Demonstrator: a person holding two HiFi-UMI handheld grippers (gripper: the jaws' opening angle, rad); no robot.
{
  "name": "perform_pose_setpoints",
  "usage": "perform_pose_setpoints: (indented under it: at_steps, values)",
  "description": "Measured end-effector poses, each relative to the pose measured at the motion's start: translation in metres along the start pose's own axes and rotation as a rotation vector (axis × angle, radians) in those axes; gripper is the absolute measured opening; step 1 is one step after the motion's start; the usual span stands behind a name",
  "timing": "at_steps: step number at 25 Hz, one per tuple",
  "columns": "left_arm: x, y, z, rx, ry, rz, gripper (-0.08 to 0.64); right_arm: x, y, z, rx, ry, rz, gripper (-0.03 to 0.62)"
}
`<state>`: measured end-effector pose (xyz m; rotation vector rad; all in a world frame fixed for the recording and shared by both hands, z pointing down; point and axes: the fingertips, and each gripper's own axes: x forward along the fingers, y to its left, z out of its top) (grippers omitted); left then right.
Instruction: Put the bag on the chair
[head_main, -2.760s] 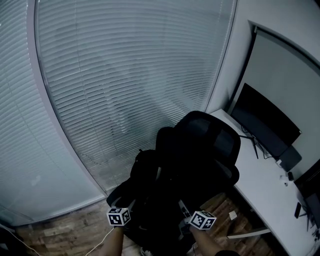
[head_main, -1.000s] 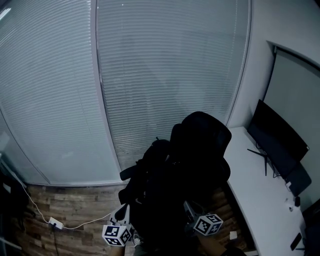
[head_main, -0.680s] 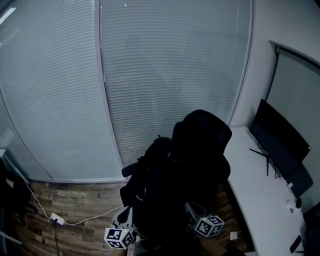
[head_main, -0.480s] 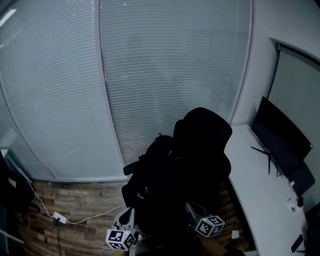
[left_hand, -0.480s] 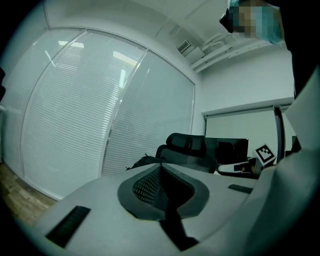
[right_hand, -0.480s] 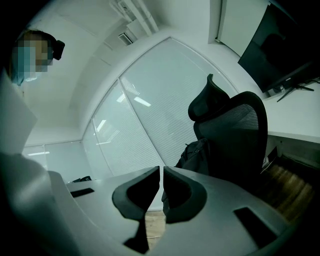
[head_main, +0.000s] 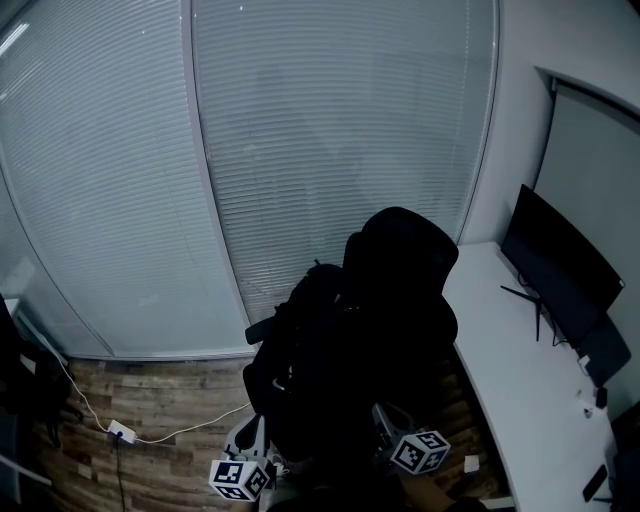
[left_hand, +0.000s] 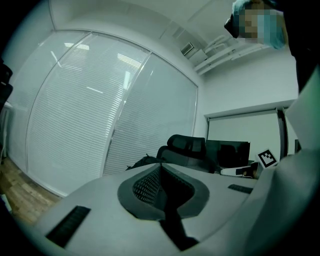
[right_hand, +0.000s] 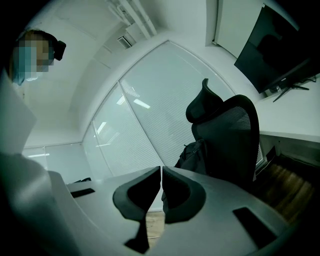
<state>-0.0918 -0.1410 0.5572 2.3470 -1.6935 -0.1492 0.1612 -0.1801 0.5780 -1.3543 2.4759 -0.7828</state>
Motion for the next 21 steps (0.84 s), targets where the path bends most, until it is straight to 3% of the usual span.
perform_pose_setpoints:
  at_steps: [21]
  values:
    - [-0.016, -0.014, -0.011, -0.016, 0.006, -0.002, 0.020, -0.020, -0.003, -0.008, 0.005, 0.003, -0.019, 0.046]
